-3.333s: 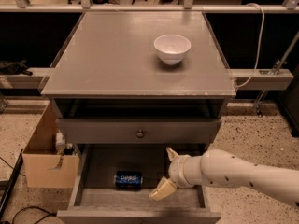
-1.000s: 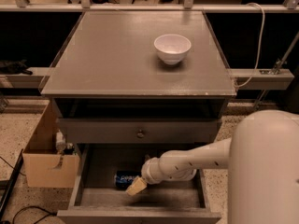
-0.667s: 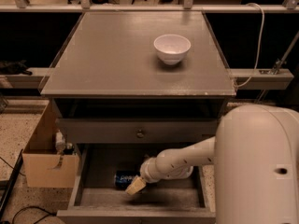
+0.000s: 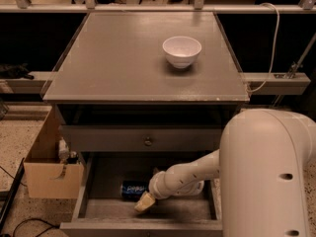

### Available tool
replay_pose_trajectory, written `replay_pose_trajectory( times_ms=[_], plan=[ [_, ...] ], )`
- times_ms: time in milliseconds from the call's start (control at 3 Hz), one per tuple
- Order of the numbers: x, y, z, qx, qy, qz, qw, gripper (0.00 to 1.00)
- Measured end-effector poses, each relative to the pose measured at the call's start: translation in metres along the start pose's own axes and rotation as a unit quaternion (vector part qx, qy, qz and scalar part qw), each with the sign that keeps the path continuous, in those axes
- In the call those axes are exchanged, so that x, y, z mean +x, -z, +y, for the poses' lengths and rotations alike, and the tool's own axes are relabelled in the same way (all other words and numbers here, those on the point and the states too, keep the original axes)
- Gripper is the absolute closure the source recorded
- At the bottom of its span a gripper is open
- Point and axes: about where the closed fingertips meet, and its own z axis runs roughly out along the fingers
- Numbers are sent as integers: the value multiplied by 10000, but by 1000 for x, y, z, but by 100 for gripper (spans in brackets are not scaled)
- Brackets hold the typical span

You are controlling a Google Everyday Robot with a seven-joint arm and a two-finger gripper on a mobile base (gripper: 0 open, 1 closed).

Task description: Pick pepsi can from middle drawer and place on counter

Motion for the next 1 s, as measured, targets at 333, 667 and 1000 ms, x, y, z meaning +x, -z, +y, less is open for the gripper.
replay_pose_trajectory(
  times_ms=[333, 667, 1000],
  plan=[
    [0, 0, 0, 0, 0, 0, 10000, 19],
    [0, 0, 0, 0, 0, 0, 10000, 42],
    [0, 0, 0, -1, 0, 0, 10000, 73]
  ],
)
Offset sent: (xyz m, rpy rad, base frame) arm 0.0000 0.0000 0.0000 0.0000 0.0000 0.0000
